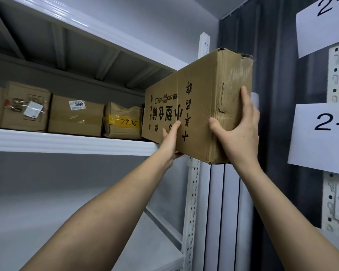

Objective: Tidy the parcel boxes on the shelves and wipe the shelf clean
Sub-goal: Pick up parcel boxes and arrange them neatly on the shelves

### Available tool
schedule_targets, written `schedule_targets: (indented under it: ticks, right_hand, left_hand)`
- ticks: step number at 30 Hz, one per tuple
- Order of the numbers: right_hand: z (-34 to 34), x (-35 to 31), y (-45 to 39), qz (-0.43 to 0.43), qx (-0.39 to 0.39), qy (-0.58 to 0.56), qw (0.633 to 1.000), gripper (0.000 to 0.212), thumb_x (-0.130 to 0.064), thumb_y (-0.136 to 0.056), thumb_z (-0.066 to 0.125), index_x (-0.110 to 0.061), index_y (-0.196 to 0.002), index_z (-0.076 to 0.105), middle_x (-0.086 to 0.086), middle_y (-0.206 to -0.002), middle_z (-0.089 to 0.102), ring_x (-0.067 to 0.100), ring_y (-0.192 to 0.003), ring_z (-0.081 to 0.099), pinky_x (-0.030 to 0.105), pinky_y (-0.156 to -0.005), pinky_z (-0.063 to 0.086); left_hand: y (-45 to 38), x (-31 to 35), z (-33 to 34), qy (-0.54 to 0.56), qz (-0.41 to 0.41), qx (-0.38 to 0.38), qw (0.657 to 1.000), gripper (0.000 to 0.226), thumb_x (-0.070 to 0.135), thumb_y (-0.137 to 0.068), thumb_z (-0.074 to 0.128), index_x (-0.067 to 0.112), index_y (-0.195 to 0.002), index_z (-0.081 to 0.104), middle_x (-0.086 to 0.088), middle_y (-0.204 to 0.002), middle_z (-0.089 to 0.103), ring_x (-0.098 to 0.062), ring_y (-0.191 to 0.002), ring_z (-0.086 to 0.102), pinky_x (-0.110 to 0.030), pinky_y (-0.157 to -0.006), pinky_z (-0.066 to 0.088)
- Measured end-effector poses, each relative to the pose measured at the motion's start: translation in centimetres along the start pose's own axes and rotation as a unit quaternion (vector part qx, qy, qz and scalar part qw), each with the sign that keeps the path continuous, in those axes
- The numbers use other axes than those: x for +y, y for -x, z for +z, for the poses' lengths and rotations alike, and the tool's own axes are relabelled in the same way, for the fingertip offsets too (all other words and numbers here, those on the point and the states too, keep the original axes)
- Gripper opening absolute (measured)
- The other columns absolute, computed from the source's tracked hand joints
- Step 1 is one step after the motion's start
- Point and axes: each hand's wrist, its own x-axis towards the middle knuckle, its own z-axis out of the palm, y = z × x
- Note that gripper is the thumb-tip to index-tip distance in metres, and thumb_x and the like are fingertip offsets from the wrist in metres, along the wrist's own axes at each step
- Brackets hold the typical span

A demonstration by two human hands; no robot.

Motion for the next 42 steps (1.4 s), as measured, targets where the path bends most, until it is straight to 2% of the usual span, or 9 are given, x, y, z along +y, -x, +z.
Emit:
schedule_targets:
  ticks: [6, 15, 19, 24, 26, 31, 35, 39, 42]
  right_hand:
    - [1.9, 0.8, -0.3, -0.022, 0.013, 0.02, 0.999, 0.087, -0.041, -0.077, 0.069, -0.048, -0.146, 0.018, -0.008, -0.145, 0.029, -0.014, -0.1, 0.031, 0.016, -0.079, 0.033]
    - [1.7, 3.6, -3.2, -0.028, 0.015, 0.011, 0.999, 0.082, -0.046, -0.078, 0.067, -0.048, -0.146, 0.021, -0.006, -0.145, 0.033, -0.004, -0.105, 0.036, 0.027, -0.087, 0.031]
    - [1.3, 5.2, -4.8, -0.029, -0.003, 0.009, 1.0, 0.079, -0.041, -0.083, 0.067, -0.047, -0.147, 0.021, -0.007, -0.146, 0.033, -0.004, -0.106, 0.034, 0.026, -0.087, 0.029]
    - [1.1, 7.1, -5.8, -0.034, -0.016, 0.0, 0.999, 0.078, -0.043, -0.083, 0.066, -0.047, -0.147, 0.02, -0.007, -0.145, 0.032, -0.003, -0.106, 0.034, 0.026, -0.088, 0.028]
    - [1.1, 7.9, -6.1, -0.04, -0.012, 0.002, 0.999, 0.078, -0.044, -0.083, 0.066, -0.048, -0.147, 0.021, -0.007, -0.146, 0.033, -0.004, -0.108, 0.032, 0.027, -0.091, 0.026]
    - [1.8, 8.8, -6.8, -0.041, -0.004, -0.006, 0.999, 0.083, -0.054, -0.071, 0.058, -0.051, -0.145, 0.022, -0.01, -0.144, 0.034, -0.004, -0.11, 0.032, 0.027, -0.094, 0.027]
    - [1.9, 9.2, -7.1, -0.058, 0.01, -0.022, 0.998, 0.081, -0.055, -0.069, 0.058, -0.051, -0.144, 0.025, -0.019, -0.131, 0.035, -0.004, -0.114, 0.032, 0.029, -0.1, 0.029]
    - [2.6, 10.3, -7.7, -0.07, 0.015, -0.033, 0.997, 0.079, -0.062, -0.067, 0.058, -0.058, -0.139, 0.025, -0.03, -0.128, 0.033, -0.004, -0.121, 0.035, 0.045, -0.112, 0.03]
    - [2.9, 11.3, -8.6, -0.081, 0.025, -0.041, 0.996, 0.078, -0.066, -0.066, 0.058, -0.061, -0.138, 0.026, -0.04, -0.128, 0.031, -0.006, -0.124, 0.035, 0.04, -0.111, 0.03]
  left_hand:
    - [-1.6, 0.2, -1.9, -0.032, -0.039, -0.036, 0.998, 0.087, 0.056, -0.077, 0.065, 0.033, -0.15, 0.022, -0.005, -0.134, 0.054, -0.023, -0.109, 0.06, -0.041, -0.077, 0.059]
    - [-2.6, -0.4, -0.4, -0.144, -0.022, 0.01, 0.989, 0.068, 0.051, -0.093, 0.045, 0.03, -0.151, 0.017, -0.003, -0.152, 0.03, -0.03, -0.136, 0.033, -0.048, -0.102, 0.043]
    - [-4.2, -0.1, -0.3, -0.276, 0.045, 0.097, 0.955, 0.065, 0.048, -0.092, 0.049, 0.025, -0.148, 0.027, -0.007, -0.148, 0.027, -0.029, -0.132, 0.034, -0.047, -0.107, 0.037]
    - [-7.0, 1.7, -1.5, -0.547, 0.161, 0.222, 0.791, 0.053, 0.035, -0.094, 0.048, 0.02, -0.142, 0.033, -0.013, -0.147, 0.025, -0.029, -0.135, 0.028, -0.042, -0.108, 0.029]
    - [-8.4, 2.4, -2.6, -0.655, 0.164, 0.204, 0.709, 0.054, 0.033, -0.095, 0.047, 0.015, -0.143, 0.032, -0.014, -0.151, 0.022, -0.03, -0.137, 0.026, -0.044, -0.111, 0.028]
    - [-12.8, 4.0, -6.7, -0.885, 0.074, 0.109, 0.446, 0.062, 0.025, -0.094, 0.039, 0.01, -0.151, 0.02, -0.009, -0.159, 0.01, -0.028, -0.147, 0.004, -0.046, -0.12, 0.003]
    - [-15.6, 4.3, -8.0, -0.932, 0.007, 0.06, 0.357, 0.064, 0.031, -0.096, 0.033, 0.012, -0.153, 0.009, -0.006, -0.161, 0.005, -0.026, -0.148, 0.0, -0.046, -0.12, 0.0]
    - [-19.5, 4.3, -9.5, -0.972, 0.039, 0.02, 0.23, 0.065, 0.033, -0.095, 0.036, 0.013, -0.153, 0.015, -0.006, -0.16, 0.009, -0.024, -0.147, 0.007, -0.043, -0.12, 0.008]
    - [-21.5, 4.5, -10.3, -0.988, 0.04, 0.009, 0.147, 0.064, 0.036, -0.097, 0.039, 0.016, -0.153, 0.017, -0.006, -0.16, 0.008, -0.024, -0.148, 0.008, -0.042, -0.12, 0.009]
